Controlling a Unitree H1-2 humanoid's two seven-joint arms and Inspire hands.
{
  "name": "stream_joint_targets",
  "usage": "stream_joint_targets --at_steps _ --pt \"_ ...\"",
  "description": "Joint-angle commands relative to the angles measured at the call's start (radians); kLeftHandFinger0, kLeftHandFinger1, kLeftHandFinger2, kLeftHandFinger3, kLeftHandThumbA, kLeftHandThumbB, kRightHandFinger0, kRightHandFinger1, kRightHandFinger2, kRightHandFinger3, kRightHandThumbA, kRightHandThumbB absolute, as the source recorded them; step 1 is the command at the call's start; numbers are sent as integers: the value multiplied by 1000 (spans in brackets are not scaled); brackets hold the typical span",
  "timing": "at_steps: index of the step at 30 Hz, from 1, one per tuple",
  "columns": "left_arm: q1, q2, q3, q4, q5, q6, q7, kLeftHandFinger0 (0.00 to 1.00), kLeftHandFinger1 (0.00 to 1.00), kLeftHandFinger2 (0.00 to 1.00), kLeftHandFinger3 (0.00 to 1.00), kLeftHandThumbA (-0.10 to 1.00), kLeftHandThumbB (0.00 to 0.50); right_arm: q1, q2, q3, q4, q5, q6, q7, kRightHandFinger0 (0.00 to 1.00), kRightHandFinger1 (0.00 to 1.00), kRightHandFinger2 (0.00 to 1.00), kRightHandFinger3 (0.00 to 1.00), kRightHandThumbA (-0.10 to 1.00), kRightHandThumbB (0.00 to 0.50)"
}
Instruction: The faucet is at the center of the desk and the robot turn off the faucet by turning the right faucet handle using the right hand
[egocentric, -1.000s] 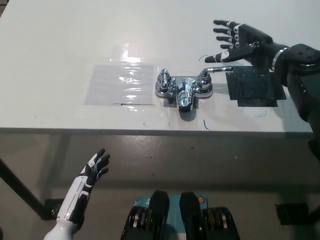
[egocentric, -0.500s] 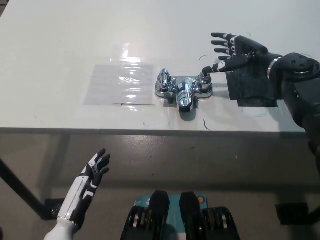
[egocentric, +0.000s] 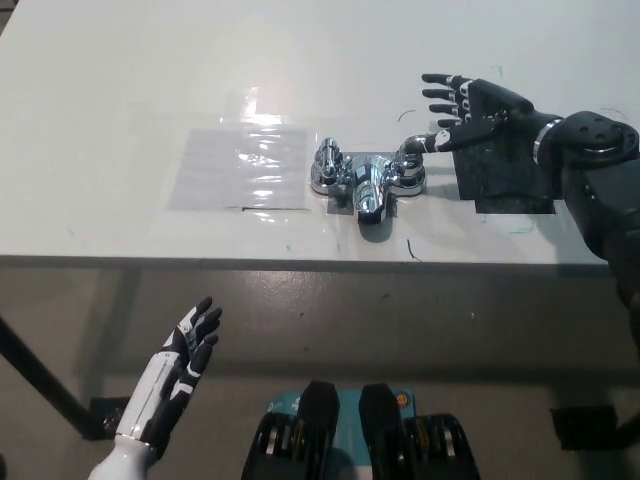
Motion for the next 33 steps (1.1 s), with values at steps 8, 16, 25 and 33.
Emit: stream_joint_targets --at_steps 8,16,25,33 --pt "-22 17 0 -30 44 -17 -1 1000 1000 1000 1000 879 306 -50 4 -17 7 -8 -44 -4 1000 1000 1000 1000 1000 431" --pt "-24 16 -1 -28 53 -29 -2 1000 1000 1000 1000 867 291 -35 13 -31 10 6 -30 22 1000 1000 1000 1000 1000 454" --pt "-24 14 1 -33 50 -16 -4 1000 1000 1000 1000 859 289 -18 34 -31 8 1 -24 48 1000 1000 1000 1000 1000 464" --pt "-30 18 3 -26 54 -25 -5 1000 1000 1000 1000 875 283 8 51 7 -15 -27 -78 94 1000 1000 1000 1000 1000 452"
